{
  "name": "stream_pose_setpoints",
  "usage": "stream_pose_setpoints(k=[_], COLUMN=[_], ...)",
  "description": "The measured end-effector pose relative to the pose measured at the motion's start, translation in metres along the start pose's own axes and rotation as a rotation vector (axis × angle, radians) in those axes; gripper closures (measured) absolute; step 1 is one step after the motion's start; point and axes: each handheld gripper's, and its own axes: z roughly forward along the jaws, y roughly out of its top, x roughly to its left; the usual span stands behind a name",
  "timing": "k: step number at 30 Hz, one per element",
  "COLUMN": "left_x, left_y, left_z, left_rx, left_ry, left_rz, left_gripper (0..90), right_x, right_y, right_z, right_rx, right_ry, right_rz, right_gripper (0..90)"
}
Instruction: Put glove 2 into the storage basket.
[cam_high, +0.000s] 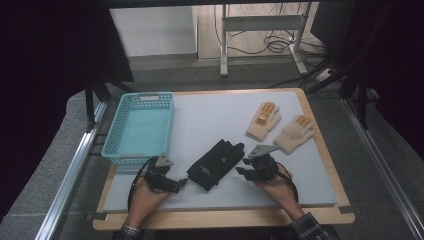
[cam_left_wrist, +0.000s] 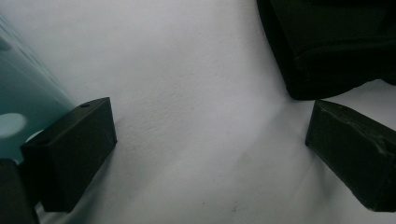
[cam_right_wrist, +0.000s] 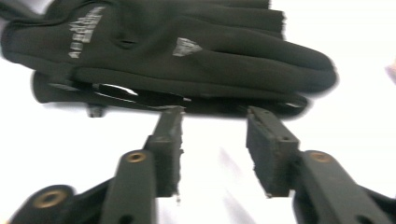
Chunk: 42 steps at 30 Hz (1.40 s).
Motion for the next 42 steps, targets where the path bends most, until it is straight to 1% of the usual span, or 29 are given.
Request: stream_pose_setpoints(k=[2,9,11,13,18,20,23,25,26,29,37,40,42], left_x=[0.000,0.000,0.000,0.000,0.000,0.000,0.000,0.000,0.000,0.000,0.000,-0.001,-0.002], left_y=[0.000,0.000,0.000,0.000,0.000,0.000,0.000,0.000,0.000,0.000,0.000,0.000,0.001], left_z=[0.000,0.000,0.000,0.000,0.000,0.000,0.000,0.000,0.000,0.000,-0.001,-0.002,-0.003], left_rx=[0.000,-0.001,-0.001,-0.001,-0.001,-0.001,-0.001,-0.001,-0.001,-0.001,-0.004,-0.005,0.000], left_ry=[0.000,0.001,0.001,0.001,0.002,0.002,0.002,0.003,0.003,0.004,0.006,0.008,-0.005], left_rz=[0.000,0.000,0.000,0.000,0.001,0.001,0.001,0.002,0.002,0.002,0.007,0.000,-0.012], left_gripper=[2.0,2.1,2.1,2.1,2.1,2.1,2.1,2.1,2.1,2.1,2.9,3.7,3.7], right_x=[-0.006,-0.027,-0.033,-0.038,-0.050,-0.054,-0.058,-0.059,-0.060,-0.059,-0.059,-0.059,-0.059], right_y=[-0.004,-0.021,-0.026,-0.031,-0.046,-0.050,-0.055,-0.058,-0.058,-0.058,-0.058,-0.058,-0.058], right_z=[-0.004,-0.020,-0.024,-0.027,-0.034,-0.034,-0.032,-0.030,-0.029,-0.028,-0.028,-0.028,-0.028], right_rx=[0.001,-0.019,-0.021,-0.014,-0.021,-0.023,-0.009,0.004,0.006,0.012,0.008,0.007,0.007], right_ry=[-0.013,-0.096,-0.123,-0.163,-0.198,-0.207,-0.220,-0.228,-0.224,-0.227,-0.229,-0.229,-0.230], right_rz=[0.014,0.064,0.075,0.084,0.128,0.144,0.142,0.150,0.154,0.147,0.146,0.145,0.144], right_gripper=[44.3,28.5,26.1,23.6,19.1,18.2,17.1,16.2,16.0,15.2,15.3,15.2,15.3])
